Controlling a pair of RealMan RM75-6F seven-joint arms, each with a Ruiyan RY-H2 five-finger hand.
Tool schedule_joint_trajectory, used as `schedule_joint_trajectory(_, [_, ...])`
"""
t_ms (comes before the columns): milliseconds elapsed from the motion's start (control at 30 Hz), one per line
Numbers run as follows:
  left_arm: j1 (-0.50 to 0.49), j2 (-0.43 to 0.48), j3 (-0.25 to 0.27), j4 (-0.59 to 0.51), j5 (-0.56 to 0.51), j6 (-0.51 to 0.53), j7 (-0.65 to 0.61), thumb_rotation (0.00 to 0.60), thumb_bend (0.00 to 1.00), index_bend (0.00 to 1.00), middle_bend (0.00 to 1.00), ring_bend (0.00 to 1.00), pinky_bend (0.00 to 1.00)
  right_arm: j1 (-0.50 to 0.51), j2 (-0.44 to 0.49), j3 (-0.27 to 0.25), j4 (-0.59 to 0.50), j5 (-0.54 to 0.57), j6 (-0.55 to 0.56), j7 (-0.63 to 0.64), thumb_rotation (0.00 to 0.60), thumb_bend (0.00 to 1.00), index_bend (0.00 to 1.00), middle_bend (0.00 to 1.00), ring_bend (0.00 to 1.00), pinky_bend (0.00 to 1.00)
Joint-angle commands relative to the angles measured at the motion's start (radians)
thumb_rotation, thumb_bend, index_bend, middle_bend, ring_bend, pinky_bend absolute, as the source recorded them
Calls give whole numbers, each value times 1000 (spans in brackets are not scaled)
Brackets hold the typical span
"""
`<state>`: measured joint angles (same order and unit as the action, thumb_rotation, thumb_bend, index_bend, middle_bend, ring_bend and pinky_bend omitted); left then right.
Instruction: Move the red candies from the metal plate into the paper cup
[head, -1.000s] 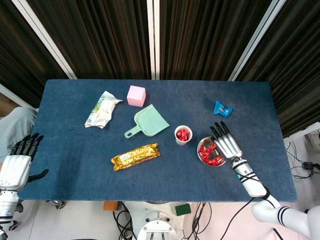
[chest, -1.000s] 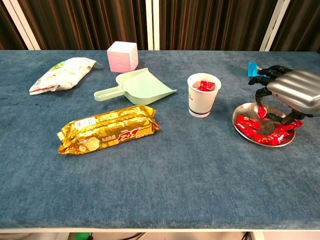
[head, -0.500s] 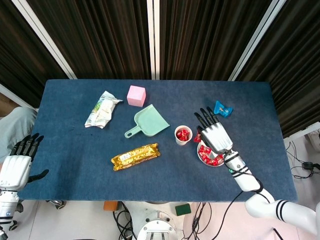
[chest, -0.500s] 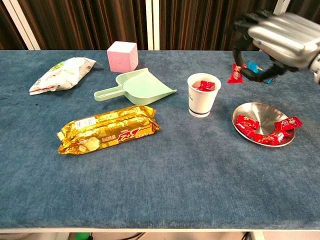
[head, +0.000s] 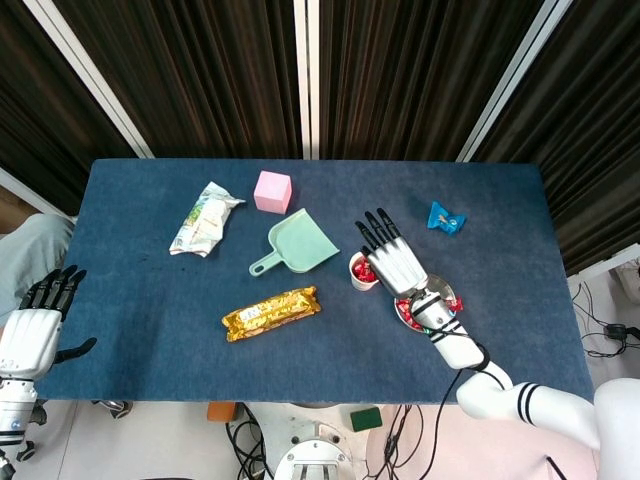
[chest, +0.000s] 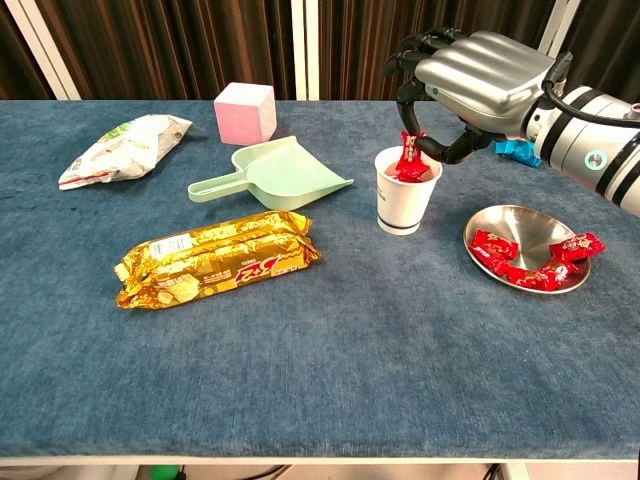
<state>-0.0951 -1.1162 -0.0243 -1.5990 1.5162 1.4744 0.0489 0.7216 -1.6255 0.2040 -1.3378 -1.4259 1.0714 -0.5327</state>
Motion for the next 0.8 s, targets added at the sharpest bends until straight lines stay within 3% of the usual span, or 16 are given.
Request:
schedule_joint_trajectory(33, [0,0,0,0,2,2,-1,600,95,66,51,14,139,1,4,-2,-6,12,-6,-9,600,416,352,94,0,0])
schedule_joint_trajectory(100, [1,0,1,0,3,3,0,600,95,66,51,14,139,0,10,-3,-16,19,-6,-10,600,398,215,87,0,0])
schedule_joint_trajectory(233, [2,-1,2,-2,4,5,5,600,95,66,51,14,139,-8,28,-12,-42,6,17,4,600,383,113,83,0,0])
schedule_joint_trajectory(367, [5,0,2,-3,8,13,3,600,94,66,51,14,139,-58,78,-51,-84,-39,88,42,600,383,161,86,0,0])
schedule_joint_trajectory(533, [8,2,2,-2,8,18,-3,600,96,66,51,14,139,-164,168,-149,-104,-82,170,94,600,383,262,89,0,0])
schedule_joint_trajectory(700, [9,0,3,-4,13,21,1,600,95,66,51,14,139,-245,214,-217,-87,-58,177,116,600,378,305,87,0,0])
schedule_joint_trajectory(800, [8,-1,5,-8,14,18,10,600,95,67,51,14,139,-264,212,-227,-59,-36,158,138,600,378,317,84,0,0])
